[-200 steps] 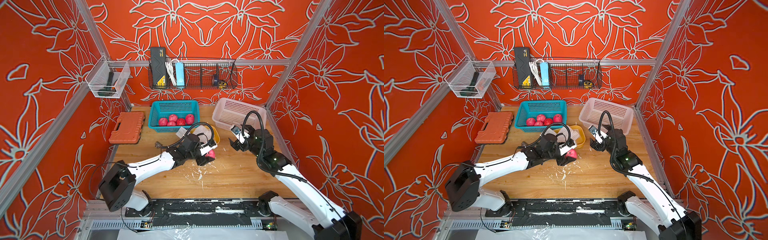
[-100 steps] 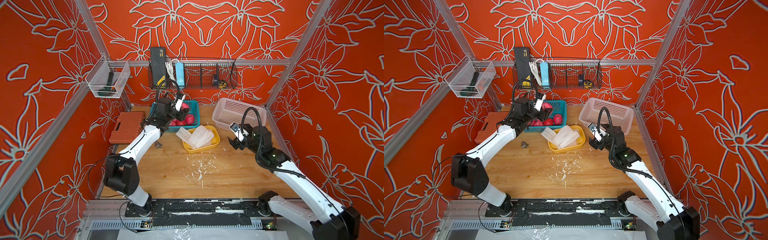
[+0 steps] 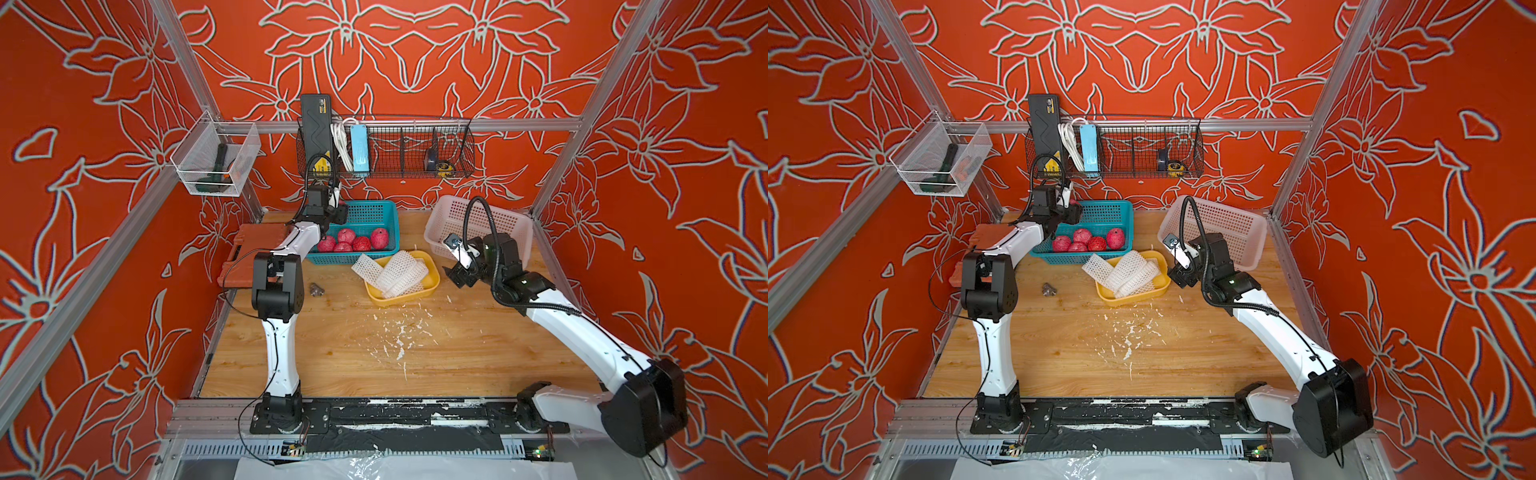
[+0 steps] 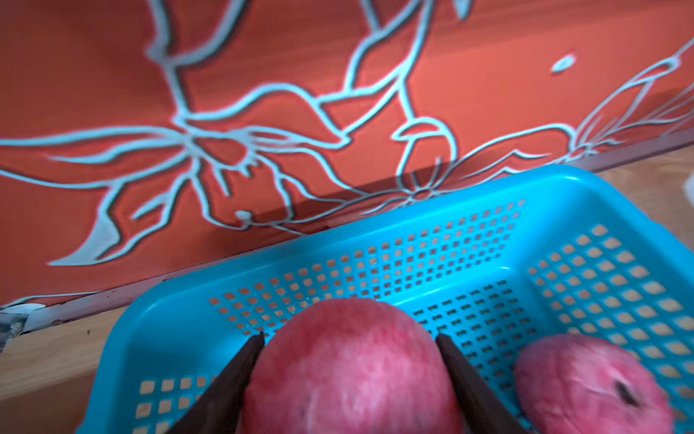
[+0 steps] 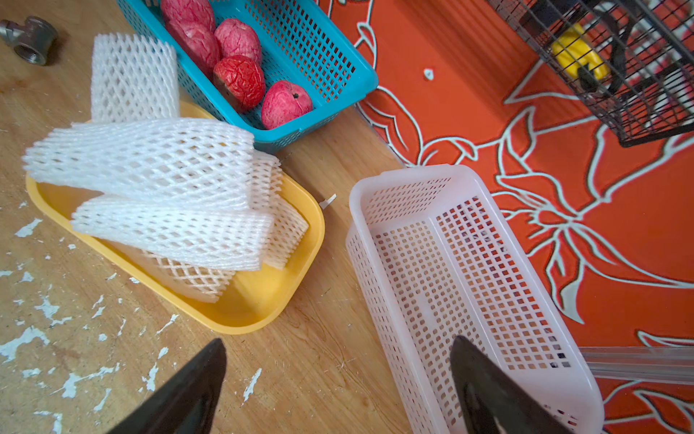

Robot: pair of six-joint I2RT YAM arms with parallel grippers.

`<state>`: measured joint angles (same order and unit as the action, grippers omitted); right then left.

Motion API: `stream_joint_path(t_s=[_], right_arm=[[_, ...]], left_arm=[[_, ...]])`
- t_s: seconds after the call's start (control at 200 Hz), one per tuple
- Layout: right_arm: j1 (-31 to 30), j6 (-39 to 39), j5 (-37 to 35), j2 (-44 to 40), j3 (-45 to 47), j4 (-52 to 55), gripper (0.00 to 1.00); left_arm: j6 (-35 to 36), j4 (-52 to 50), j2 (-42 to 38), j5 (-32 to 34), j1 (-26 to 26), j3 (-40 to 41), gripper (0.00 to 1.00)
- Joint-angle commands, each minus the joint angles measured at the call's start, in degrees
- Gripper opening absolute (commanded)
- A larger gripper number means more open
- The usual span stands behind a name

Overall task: Remove foam nets from apples
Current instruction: Place the apple in the basket.

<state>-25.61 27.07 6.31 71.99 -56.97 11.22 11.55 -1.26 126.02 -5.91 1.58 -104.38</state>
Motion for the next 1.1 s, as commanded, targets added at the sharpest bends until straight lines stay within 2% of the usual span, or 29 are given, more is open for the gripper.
stream_joint_path(t_s=[0.0, 0.19, 0.395, 0.751, 1.096], right_arm=[[0.21, 1.66, 1.38, 1.72, -2.46, 0.31, 0.94], [0.21, 1.23, 1.86, 4.33, -2.96, -0.94, 0.94], [0.21, 0.68, 2.40, 5.25, -2.55, -1.54, 0.94], [0.20, 0.33, 2.53, 3.91, -0.89, -2.13, 0.93], [0.20, -1.30, 0.19, 2.14, -0.16, -2.10, 0.95]], left_arm=[[-0.08, -0.50, 1.87, 2.59, -0.83, -2.76, 0.45], [-0.11, -3.25, 4.06, 4.06, -1.72, -3.06, 0.46], [-2.22, -2.93, 2.72, 3.74, -3.52, 1.86, 0.49], [-4.64, -4.07, 3.91, 2.77, -4.12, 4.02, 0.56], [-5.91, -3.35, 1.76, 0.48, -4.16, 4.72, 0.86]])
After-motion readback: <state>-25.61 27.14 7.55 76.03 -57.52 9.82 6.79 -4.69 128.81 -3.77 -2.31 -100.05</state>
